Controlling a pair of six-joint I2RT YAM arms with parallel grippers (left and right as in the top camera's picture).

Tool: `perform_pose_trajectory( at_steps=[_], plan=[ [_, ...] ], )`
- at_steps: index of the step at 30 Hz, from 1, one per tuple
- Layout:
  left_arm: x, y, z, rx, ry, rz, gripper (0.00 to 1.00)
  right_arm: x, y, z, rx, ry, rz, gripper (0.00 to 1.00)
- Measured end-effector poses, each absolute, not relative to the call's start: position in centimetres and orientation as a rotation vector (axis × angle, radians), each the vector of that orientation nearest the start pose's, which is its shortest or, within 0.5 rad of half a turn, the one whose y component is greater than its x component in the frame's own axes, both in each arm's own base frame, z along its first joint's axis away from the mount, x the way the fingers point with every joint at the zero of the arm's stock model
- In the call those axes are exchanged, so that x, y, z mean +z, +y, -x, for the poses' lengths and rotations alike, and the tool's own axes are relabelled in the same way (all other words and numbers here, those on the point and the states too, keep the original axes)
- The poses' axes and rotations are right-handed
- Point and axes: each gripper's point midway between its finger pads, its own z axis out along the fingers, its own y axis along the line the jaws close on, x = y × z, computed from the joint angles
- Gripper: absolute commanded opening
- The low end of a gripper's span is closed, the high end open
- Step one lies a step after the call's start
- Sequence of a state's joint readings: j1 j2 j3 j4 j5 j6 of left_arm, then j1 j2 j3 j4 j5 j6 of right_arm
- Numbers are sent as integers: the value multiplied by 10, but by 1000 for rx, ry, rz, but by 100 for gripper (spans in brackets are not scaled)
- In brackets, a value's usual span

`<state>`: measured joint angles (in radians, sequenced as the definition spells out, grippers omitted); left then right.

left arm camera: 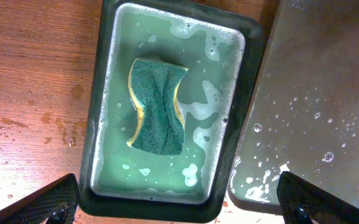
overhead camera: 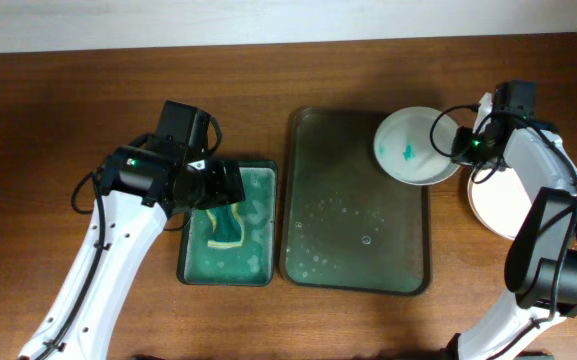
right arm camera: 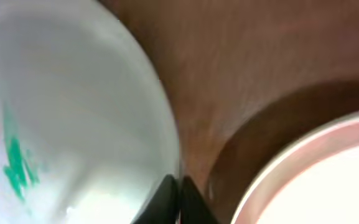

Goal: Clean dirty plates on tray and stack at the side
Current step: 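Move the right gripper to the last stained plate on the tray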

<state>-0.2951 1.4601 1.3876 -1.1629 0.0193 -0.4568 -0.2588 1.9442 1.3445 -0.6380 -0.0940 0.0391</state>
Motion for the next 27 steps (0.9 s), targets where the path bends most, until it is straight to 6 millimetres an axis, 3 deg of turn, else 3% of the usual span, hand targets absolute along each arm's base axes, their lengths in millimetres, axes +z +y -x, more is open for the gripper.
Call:
perform_pose_trajectory(
  at_steps=[11, 15, 18, 19, 20, 21, 24, 27],
  plan=[
    [186, -96, -306, -202, 2821, 224, 99, 40, -36, -369, 454, 2978, -436, 4],
    [186, -96, -306, -201, 2821, 224, 99, 45, 17, -341, 526, 3119, -366, 4],
    [186, -96, -306, -202, 2821, 224, 99, 38, 57, -327, 515, 3183, -367, 5],
    [186, -96, -306, -202, 2821, 224, 100, 33, 69, -325, 491, 3193, -369, 14],
    [186, -96, -306, -202, 2821, 224, 100, 31, 73, -325, 469, 3192, -379, 27],
    [186, -96, -306, -202, 2821, 224, 100, 29, 77, -325, 438, 3186, -414, 32],
    [186, -96, -306, -201, 2821, 224, 99, 27, 75, -327, 391, 3174, -502, 31],
    [186, -96, -306, -202, 2821, 224, 100, 33, 73, -328, 382, 3156, -452, 27]
  ],
)
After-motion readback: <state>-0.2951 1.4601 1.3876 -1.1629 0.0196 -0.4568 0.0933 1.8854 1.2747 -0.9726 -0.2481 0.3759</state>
